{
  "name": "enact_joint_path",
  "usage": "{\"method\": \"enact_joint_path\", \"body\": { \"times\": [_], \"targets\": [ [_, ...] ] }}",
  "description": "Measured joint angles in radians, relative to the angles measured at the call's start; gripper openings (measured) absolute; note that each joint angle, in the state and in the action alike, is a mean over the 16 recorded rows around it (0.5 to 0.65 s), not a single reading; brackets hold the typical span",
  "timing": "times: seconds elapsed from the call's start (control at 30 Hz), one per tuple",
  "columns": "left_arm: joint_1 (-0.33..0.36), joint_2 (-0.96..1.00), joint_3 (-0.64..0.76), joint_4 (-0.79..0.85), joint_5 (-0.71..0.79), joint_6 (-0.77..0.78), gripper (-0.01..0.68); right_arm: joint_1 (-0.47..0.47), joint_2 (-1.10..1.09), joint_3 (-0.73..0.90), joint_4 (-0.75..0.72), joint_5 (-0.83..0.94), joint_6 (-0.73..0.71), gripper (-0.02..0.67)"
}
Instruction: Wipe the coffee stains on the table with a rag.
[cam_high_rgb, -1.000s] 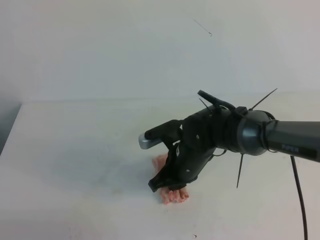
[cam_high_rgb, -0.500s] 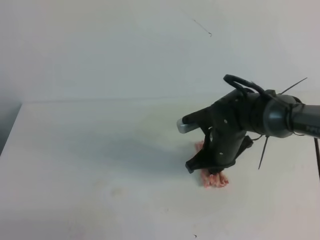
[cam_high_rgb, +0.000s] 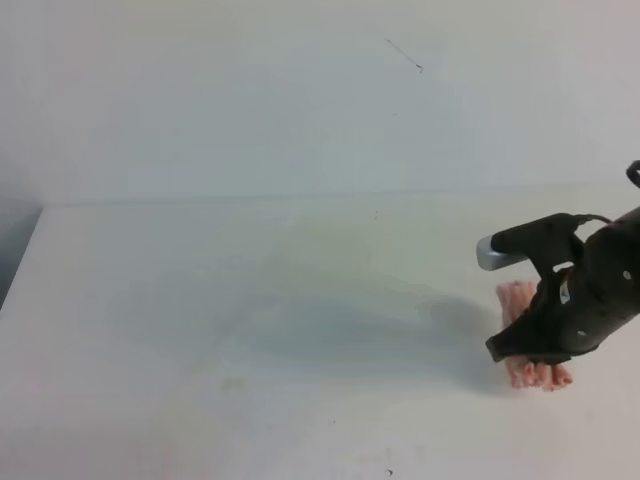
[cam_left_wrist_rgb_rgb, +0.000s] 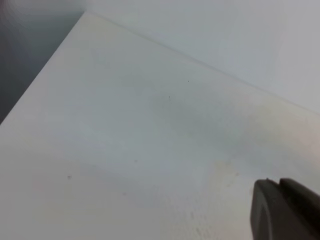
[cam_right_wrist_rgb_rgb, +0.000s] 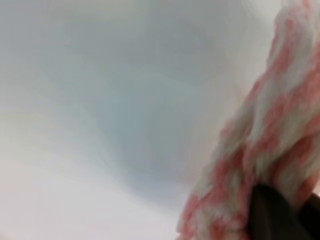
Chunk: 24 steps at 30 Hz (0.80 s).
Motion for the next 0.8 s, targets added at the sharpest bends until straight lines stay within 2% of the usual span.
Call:
{"method": "enact_joint_path", "body": {
  "times": [0.33, 0.47, 0.57, 0.8],
  "targets": [
    [0.0, 0.0, 0.0, 0.0, 0.0, 0.0, 0.001, -0.006, -0.114, 0.073, 0.02, -0.032, -0.027, 0.25],
    [0.0, 0.0, 0.0, 0.0, 0.0, 0.0, 0.001, 0.0, -0.132, 0.073, 0.063, -0.027, -0.041, 0.297],
    [0.0, 0.0, 0.0, 0.0, 0.0, 0.0, 0.001, 0.01, -0.155, 0.073, 0.096, -0.018, -0.052, 0.276],
    [0.0, 0.0, 0.0, 0.0, 0.0, 0.0, 0.001, 0.036, -0.286, 0.072, 0.136, 0.01, -0.062, 0.112]
  ]
}}
